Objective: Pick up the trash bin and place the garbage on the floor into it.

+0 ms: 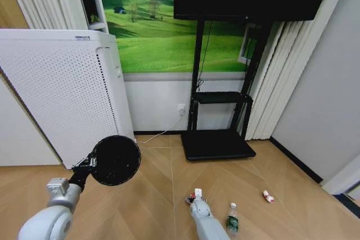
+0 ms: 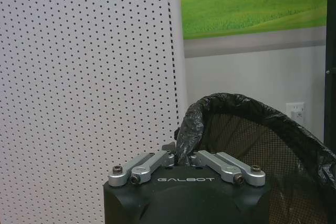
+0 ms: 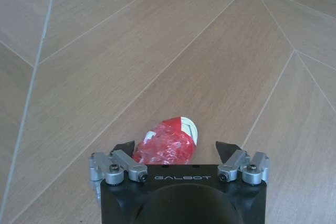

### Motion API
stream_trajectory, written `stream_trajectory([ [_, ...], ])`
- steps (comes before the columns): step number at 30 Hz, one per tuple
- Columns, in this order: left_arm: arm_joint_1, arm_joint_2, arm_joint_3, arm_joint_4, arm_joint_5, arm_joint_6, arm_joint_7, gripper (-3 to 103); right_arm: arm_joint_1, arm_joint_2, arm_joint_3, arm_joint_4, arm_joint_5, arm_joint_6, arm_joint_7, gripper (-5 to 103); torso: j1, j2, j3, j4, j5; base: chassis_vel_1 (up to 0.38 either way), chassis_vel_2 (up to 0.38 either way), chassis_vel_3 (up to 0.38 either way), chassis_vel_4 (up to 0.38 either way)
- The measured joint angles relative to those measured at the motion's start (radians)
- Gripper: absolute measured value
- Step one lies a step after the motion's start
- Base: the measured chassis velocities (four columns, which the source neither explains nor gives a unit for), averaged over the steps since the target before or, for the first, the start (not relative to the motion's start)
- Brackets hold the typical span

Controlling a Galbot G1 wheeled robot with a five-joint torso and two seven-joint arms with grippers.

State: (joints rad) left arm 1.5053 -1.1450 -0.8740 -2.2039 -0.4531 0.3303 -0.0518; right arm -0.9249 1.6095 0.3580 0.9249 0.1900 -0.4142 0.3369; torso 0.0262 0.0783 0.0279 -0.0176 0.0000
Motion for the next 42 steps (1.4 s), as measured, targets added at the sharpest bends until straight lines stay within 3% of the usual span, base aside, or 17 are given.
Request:
stream_trajectory([
  [4,-0.001,0.002,0.000,0.000,-0.001,0.000,0.000,7,0.002,0.000,-0.001,-0.008,-0.007,0.003,0.000,79,0.000,0.000,0.000,0.0000,0.0000,0.000,0.000,0.000,0.000],
  [6,-0.003,0.003,0.000,0.000,-0.003,0.001,0.000,7,0.004,0.000,0.000,-0.015,-0.012,0.006,0.001,68,0.000,0.000,0.000,0.0000,0.0000,0.000,0.000,0.000,0.000],
  [9,-0.004,0.004,0.000,0.000,-0.004,0.001,0.000,7,0.004,0.000,0.000,-0.018,-0.015,0.008,0.002,63,0.000,0.000,0.000,0.0000,0.0000,0.000,0.000,0.000,0.000],
  [10,-0.005,0.004,0.000,0.000,-0.005,0.001,0.001,7,0.004,-0.001,0.001,-0.018,-0.017,0.009,0.002,52,0.000,0.000,0.000,0.0000,0.0000,0.000,0.000,0.000,0.000],
  [13,-0.006,0.004,0.000,0.002,-0.005,0.002,0.001,7,0.004,-0.001,0.001,-0.019,-0.021,0.011,0.001,47,0.000,0.000,0.000,0.0000,0.0000,0.000,0.000,0.000,0.000],
  [18,-0.012,0.003,0.005,0.021,-0.005,0.000,0.019,7,-0.005,-0.001,0.002,-0.009,-0.022,0.015,0.001,47,0.000,0.000,0.000,0.0001,0.0000,0.000,0.000,0.000,0.000],
  [20,-0.033,0.004,0.016,0.080,0.002,-0.032,0.079,7,-0.031,-0.001,0.009,0.046,-0.017,0.013,0.003,47,0.000,0.000,0.000,0.0001,0.0000,0.000,0.000,0.000,0.000],
  [26,-0.101,0.006,0.057,0.186,0.034,-0.068,0.157,7,-0.074,-0.001,0.020,0.133,0.002,0.009,0.014,47,0.000,0.000,0.000,-0.0001,-0.0001,0.000,0.000,0.000,0.000],
  [32,-0.116,0.009,0.068,0.203,0.040,-0.073,0.170,7,-0.083,-0.001,0.024,0.153,0.007,0.008,0.014,47,0.000,0.000,0.000,0.0000,-0.0002,0.000,0.000,0.000,0.000],
  [36,-0.224,0.027,0.150,0.288,0.067,-0.090,0.214,7,-0.124,-0.001,0.062,0.268,0.022,0.003,-0.008,47,0.000,0.000,0.000,0.0000,-0.0001,0.000,0.000,0.000,0.000],
  [39,-0.382,0.037,0.308,0.399,0.102,-0.104,0.222,7,-0.161,-0.051,0.114,0.442,0.071,-0.021,-0.047,47,0.000,0.000,0.000,-0.0005,-0.0002,0.000,0.000,0.000,0.000],
  [42,-0.410,0.038,0.348,0.412,0.105,-0.104,0.220,7,-0.167,-0.070,0.126,0.482,0.085,-0.023,-0.057,47,0.000,0.000,0.000,-0.0005,0.0004,0.000,0.000,0.000,0.000],
])
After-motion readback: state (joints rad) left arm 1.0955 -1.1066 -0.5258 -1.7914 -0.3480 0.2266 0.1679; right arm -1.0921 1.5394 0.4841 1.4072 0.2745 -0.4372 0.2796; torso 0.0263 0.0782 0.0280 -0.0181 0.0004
